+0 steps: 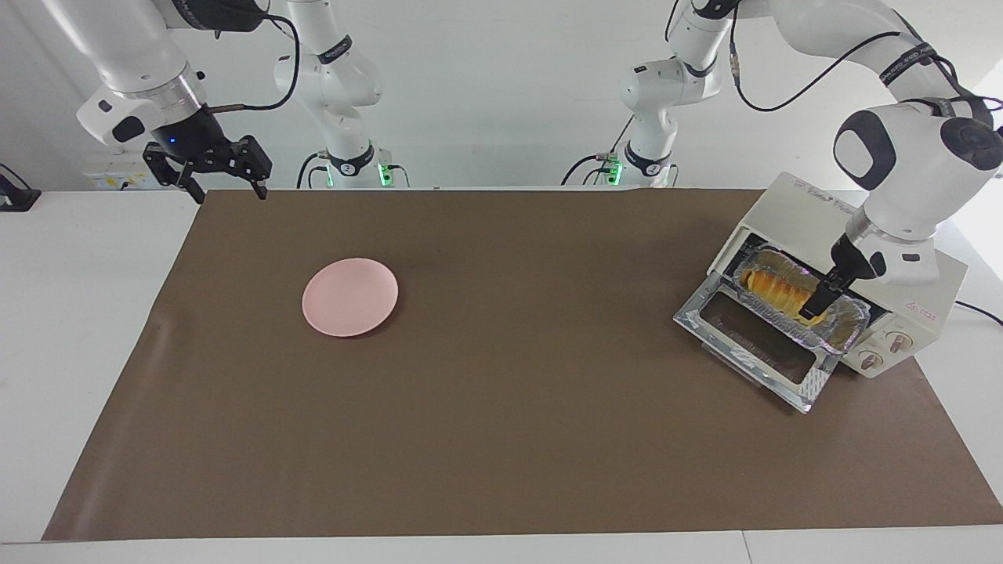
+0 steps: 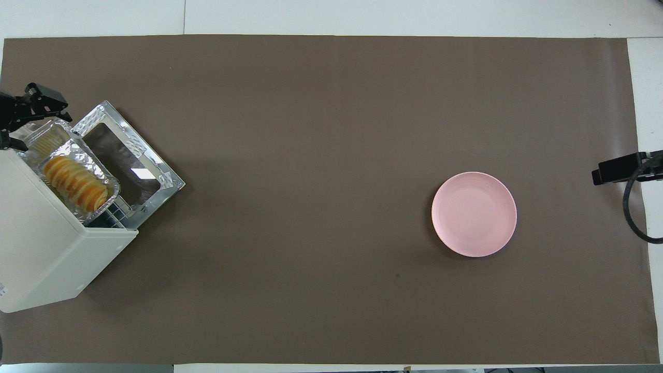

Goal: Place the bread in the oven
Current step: 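Open the left gripper and draw it back out of the oven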

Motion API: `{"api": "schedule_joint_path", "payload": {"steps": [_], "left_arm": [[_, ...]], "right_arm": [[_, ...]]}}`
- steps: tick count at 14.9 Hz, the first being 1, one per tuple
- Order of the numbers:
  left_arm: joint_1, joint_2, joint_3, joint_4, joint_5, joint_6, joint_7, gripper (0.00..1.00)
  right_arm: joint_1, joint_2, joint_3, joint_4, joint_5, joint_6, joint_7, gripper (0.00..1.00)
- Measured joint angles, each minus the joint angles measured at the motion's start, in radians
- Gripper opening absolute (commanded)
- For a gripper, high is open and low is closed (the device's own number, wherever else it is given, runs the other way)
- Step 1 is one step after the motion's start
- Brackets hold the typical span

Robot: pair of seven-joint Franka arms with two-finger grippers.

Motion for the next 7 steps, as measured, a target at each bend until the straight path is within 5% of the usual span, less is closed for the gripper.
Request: {"api": "schedule_joint_path", "payload": {"steps": [3, 7], "left_arm": [[0.000, -0.037, -0.003, 0.019, -0.005, -0.085, 0.091, 1.00], [0.002, -0.166, 0.003, 0.031, -0.006, -0.266, 0.529, 1.00]], "right_arm": [[0.000, 0.000, 0.000, 0.000, 0.000, 0.000, 0.000, 1.00], [0.000, 0.000, 0.000, 0.000, 0.000, 0.000, 0.000, 1.00]]}}
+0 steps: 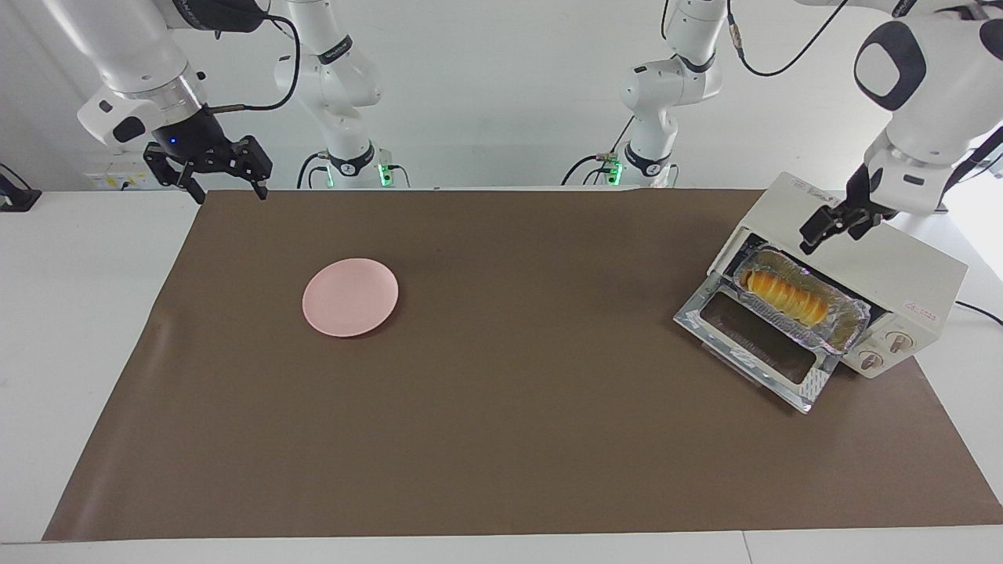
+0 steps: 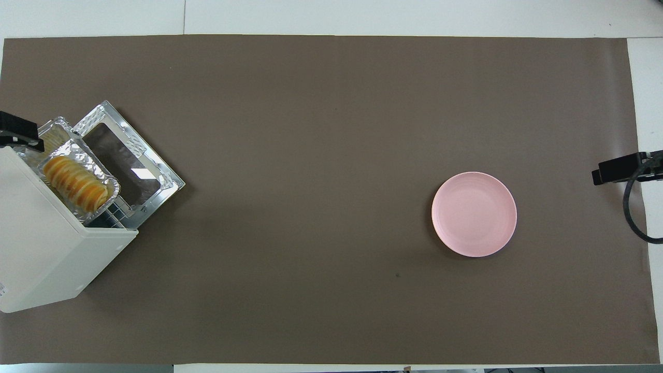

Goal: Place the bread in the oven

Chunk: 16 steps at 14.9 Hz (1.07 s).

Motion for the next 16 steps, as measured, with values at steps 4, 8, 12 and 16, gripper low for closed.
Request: {"api": "schedule_joint_path", "payload": {"steps": [4, 8, 12, 16], "left_arm": [[-0.006, -0.090, -0.008, -0.003, -0.006, -0.107, 0.164, 1.00], [-0.076, -0.084, 0.006, -0.011, -0.007, -0.111, 0.161, 1.00], [-0.162, -0.075, 0.048, -0.014, -0.023, -0.111, 0.148, 1.00], [-0.172, -0.065, 0.075, -0.014, -0.054, -0.111, 0.145, 1.00]], "right_arm": [[0.000, 0.000, 0.000, 0.000, 0.000, 0.000, 0.000, 1.00], [0.000, 0.000, 0.000, 0.000, 0.000, 0.000, 0.000, 1.00], [0.000, 0.000, 0.000, 0.000, 0.000, 0.000, 0.000, 1.00], [0.000, 0.000, 0.000, 0.000, 0.000, 0.000, 0.000, 1.00]]}}
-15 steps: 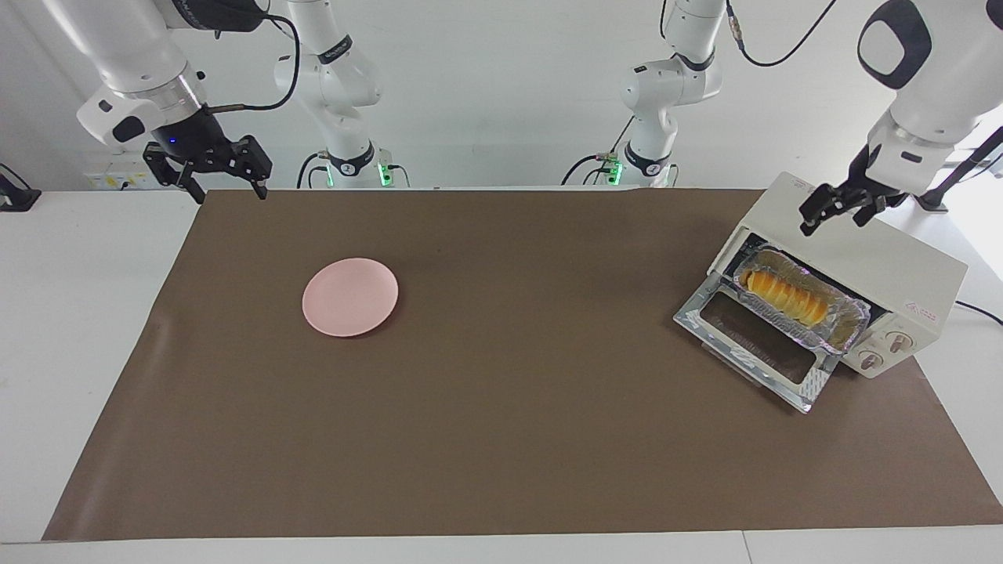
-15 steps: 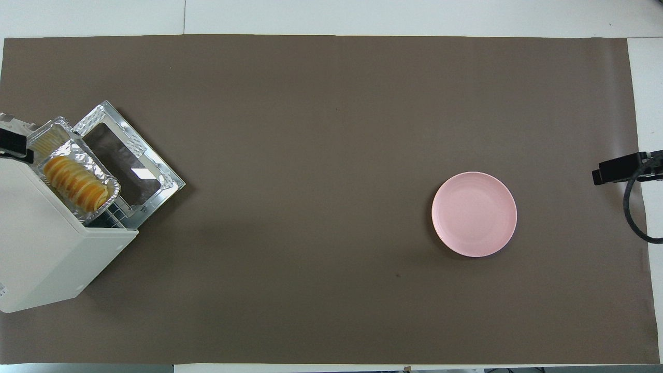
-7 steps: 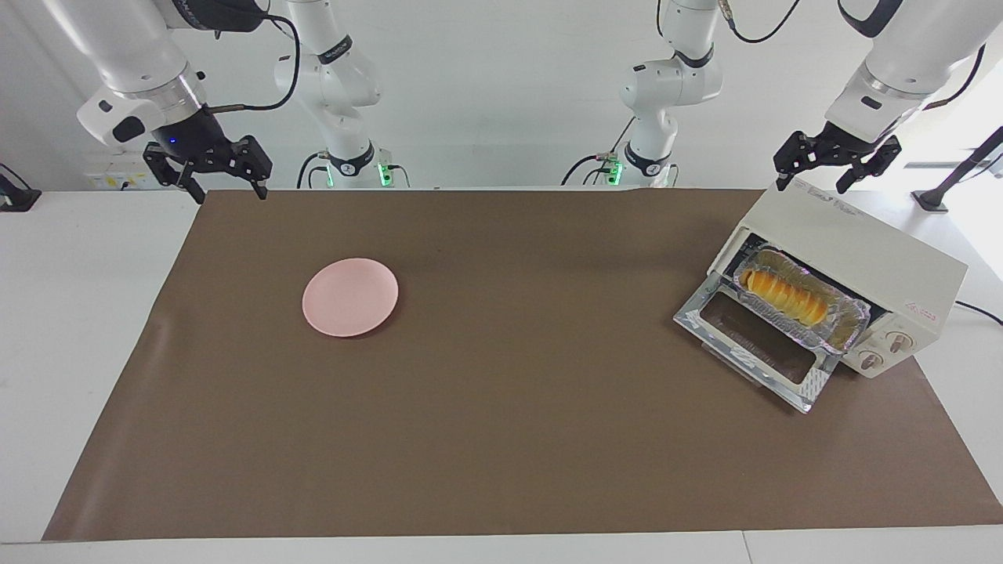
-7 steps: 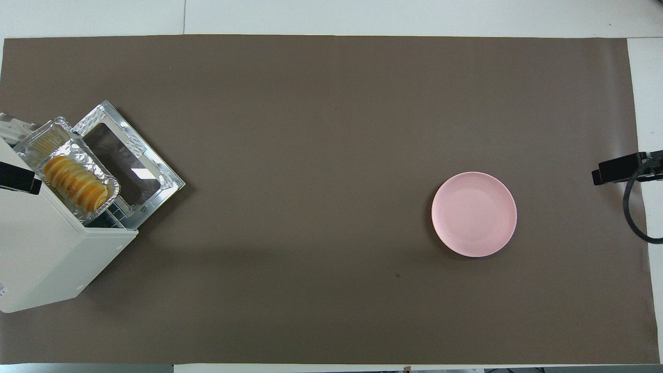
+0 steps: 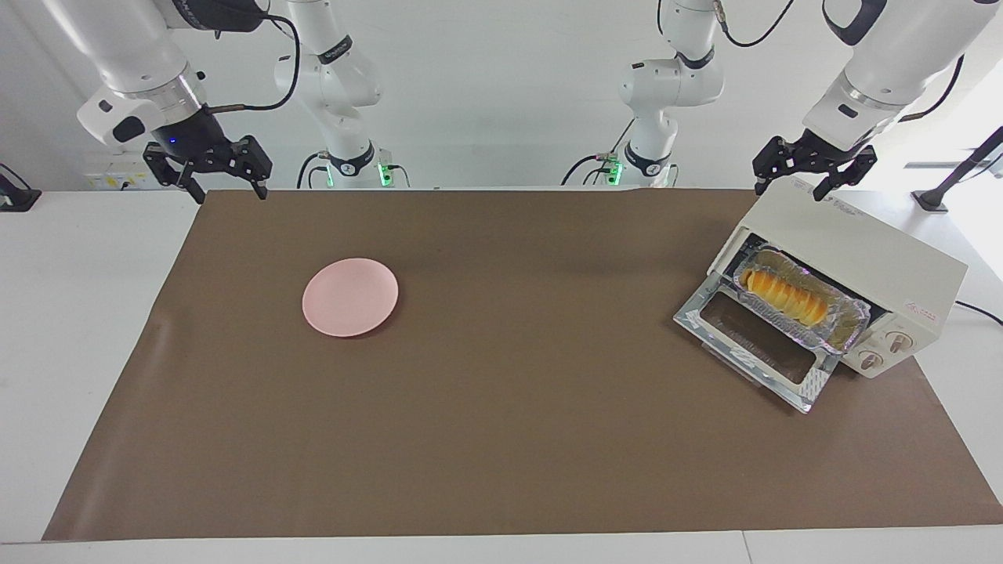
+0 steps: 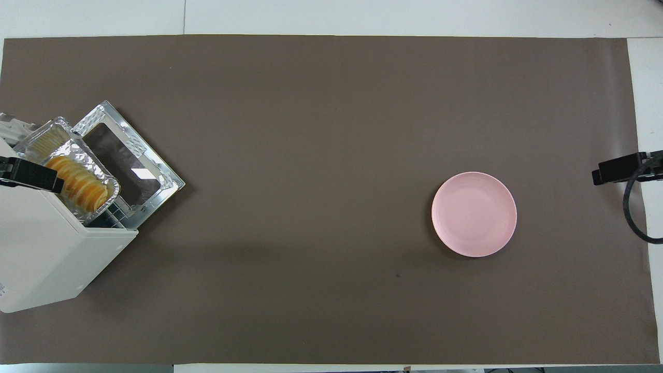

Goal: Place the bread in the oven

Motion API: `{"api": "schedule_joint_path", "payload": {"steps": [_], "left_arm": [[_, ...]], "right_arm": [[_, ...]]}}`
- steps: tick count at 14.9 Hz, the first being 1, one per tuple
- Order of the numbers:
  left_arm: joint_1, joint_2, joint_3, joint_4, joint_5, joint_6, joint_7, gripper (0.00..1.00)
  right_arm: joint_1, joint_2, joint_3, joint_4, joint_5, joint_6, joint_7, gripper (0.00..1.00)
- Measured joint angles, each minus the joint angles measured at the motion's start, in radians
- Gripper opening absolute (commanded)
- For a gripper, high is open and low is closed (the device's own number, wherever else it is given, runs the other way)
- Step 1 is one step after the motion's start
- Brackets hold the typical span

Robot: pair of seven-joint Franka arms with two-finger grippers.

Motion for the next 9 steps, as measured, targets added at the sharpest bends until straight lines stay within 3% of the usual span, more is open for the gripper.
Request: {"api": "schedule_joint_path", "payload": {"steps": [9], "left_arm": [[-0.028, 0.033, 0.001, 0.018, -0.006, 0.009, -0.144, 1.00]], "right_arm": [[0.000, 0.000, 0.000, 0.000, 0.000, 0.000, 0.000, 1.00]]}}
